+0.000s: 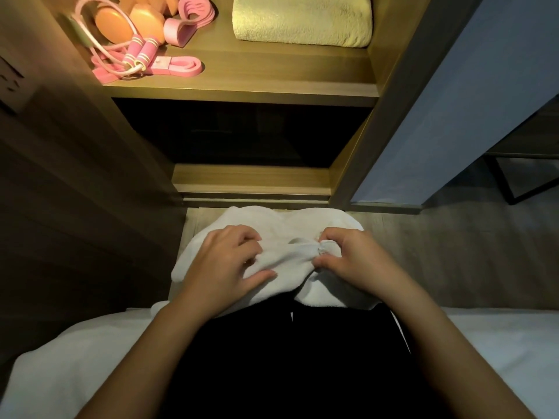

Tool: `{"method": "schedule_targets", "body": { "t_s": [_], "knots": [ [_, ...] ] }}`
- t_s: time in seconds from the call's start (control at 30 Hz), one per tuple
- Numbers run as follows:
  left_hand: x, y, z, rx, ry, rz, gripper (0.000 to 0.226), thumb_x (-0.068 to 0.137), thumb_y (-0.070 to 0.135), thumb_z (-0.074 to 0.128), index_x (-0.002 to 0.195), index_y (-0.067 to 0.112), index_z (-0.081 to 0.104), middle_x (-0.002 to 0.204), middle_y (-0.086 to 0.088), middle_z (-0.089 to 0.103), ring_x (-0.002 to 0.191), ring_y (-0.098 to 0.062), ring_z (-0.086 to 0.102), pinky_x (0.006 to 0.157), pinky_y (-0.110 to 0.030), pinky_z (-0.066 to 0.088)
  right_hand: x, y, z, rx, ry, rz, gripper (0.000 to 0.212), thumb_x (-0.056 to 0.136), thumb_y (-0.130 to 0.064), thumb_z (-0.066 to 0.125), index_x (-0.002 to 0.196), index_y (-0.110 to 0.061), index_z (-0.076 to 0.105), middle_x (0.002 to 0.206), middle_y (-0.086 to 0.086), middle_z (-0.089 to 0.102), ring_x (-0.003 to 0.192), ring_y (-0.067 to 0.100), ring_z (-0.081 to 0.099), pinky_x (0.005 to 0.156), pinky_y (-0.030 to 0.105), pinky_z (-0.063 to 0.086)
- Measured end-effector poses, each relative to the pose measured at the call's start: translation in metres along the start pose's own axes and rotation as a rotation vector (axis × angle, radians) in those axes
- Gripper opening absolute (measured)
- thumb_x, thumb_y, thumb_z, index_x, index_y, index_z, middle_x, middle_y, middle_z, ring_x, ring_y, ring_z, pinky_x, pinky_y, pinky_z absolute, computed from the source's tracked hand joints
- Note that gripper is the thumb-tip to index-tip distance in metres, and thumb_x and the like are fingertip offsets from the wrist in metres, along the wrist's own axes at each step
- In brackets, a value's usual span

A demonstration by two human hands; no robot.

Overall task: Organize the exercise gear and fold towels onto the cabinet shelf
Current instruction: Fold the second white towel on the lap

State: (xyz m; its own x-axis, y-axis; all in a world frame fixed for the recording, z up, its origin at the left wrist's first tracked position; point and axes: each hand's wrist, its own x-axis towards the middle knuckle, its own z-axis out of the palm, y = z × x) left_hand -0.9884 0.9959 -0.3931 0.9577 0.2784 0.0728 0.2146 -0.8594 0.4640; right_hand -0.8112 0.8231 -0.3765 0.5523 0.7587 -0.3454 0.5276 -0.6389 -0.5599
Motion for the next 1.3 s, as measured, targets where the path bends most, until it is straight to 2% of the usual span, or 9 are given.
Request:
{"method": "schedule_targets", "body": {
  "t_s": [0.23,0.3,0.4,0.57,0.7,0.8,0.9,1.07,1.3],
  "knots": [
    [-0.018,-0.011,0.001,-0.042,0.051,0.059,0.015,0.083,0.038,0.070,0.083,0.024,0.068,0.123,0.000,0.058,0.114,-0.015,0.050,0.096,-0.032,0.037,0.003,0.005,0.002,-0.019,0.035,0.045,0.013,0.080,-0.042,0.069,0.082,-0.039,0.056,0.084,-0.009,0.064,0.085,0.018,0.058,0.074,0.034,0.050],
    [-0.017,0.003,0.005,-0.036,0.133,0.177,0.014,0.085,0.033,0.066,0.081,0.019,0.066,0.113,-0.001,0.058,0.107,-0.014,0.051,0.094,-0.030,0.037,0.005,0.006,0.000,-0.005,0.105,0.043,0.014,0.080,-0.038,0.070,0.078,-0.038,0.056,0.075,-0.012,0.059,0.079,0.018,0.056,0.064,0.029,0.043],
    [-0.013,0.021,0.012,-0.097,0.029,0.233,0.024,0.090,0.044,0.060,0.082,0.021,0.056,0.088,0.006,0.058,0.082,-0.009,0.050,0.074,-0.026,0.042,0.007,0.010,-0.005,0.008,0.178,0.077,0.011,0.078,-0.032,0.072,0.087,-0.030,0.066,0.083,-0.004,0.066,0.081,0.020,0.057,0.063,0.029,0.043],
    [-0.014,0.001,0.012,-0.329,-0.081,-0.049,0.032,0.097,0.044,0.037,0.081,0.026,0.058,0.083,0.014,0.059,0.080,-0.004,0.053,0.072,-0.026,0.043,0.011,0.015,-0.007,0.048,0.123,0.121,0.009,0.081,-0.032,0.072,0.083,-0.031,0.062,0.086,-0.004,0.066,0.080,0.019,0.058,0.062,0.028,0.044],
    [-0.001,-0.009,0.014,-0.184,0.069,-0.289,0.010,0.093,0.035,0.061,0.102,0.032,0.061,0.098,0.015,0.063,0.085,-0.006,0.060,0.075,-0.023,0.051,0.017,0.012,-0.009,0.032,0.042,0.141,0.013,0.081,-0.035,0.071,0.075,-0.032,0.059,0.079,-0.003,0.067,0.073,0.014,0.059,0.066,0.031,0.050],
    [0.011,-0.009,0.023,-0.057,0.055,-0.308,0.034,0.085,0.035,0.071,0.115,0.030,0.054,0.114,0.012,0.051,0.093,-0.010,0.052,0.071,-0.025,0.046,0.016,0.012,-0.008,0.010,0.026,0.153,0.012,0.081,-0.037,0.070,0.077,-0.031,0.061,0.079,-0.003,0.068,0.073,0.015,0.060,0.071,0.035,0.053],
    [0.023,-0.018,0.028,-0.039,0.059,-0.334,0.034,0.090,0.032,0.065,0.123,0.025,0.058,0.118,0.006,0.053,0.104,-0.013,0.048,0.080,-0.030,0.048,0.015,0.014,-0.007,0.007,0.014,0.152,0.011,0.081,-0.038,0.069,0.078,-0.032,0.060,0.084,-0.004,0.066,0.080,0.016,0.057,0.074,0.036,0.053],
    [0.038,-0.024,0.017,-0.008,0.039,-0.275,0.011,0.096,0.026,0.057,0.096,0.025,0.068,0.094,0.011,0.063,0.087,-0.009,0.053,0.075,-0.031,0.045,0.016,0.016,-0.007,0.039,0.019,0.153,0.011,0.081,-0.036,0.070,0.081,-0.035,0.059,0.088,-0.003,0.066,0.077,0.011,0.055,0.064,0.028,0.046],
    [0.045,-0.028,-0.048,-0.577,-0.044,-0.160,0.028,0.101,0.018,0.045,0.077,0.021,0.060,0.064,0.010,0.055,0.061,-0.008,0.052,0.064,-0.024,0.046,0.022,0.017,-0.008,0.089,-0.002,0.174,0.018,0.082,-0.037,0.072,0.095,-0.033,0.061,0.107,-0.003,0.064,0.083,0.014,0.055,0.066,0.030,0.042]
  ]
}}
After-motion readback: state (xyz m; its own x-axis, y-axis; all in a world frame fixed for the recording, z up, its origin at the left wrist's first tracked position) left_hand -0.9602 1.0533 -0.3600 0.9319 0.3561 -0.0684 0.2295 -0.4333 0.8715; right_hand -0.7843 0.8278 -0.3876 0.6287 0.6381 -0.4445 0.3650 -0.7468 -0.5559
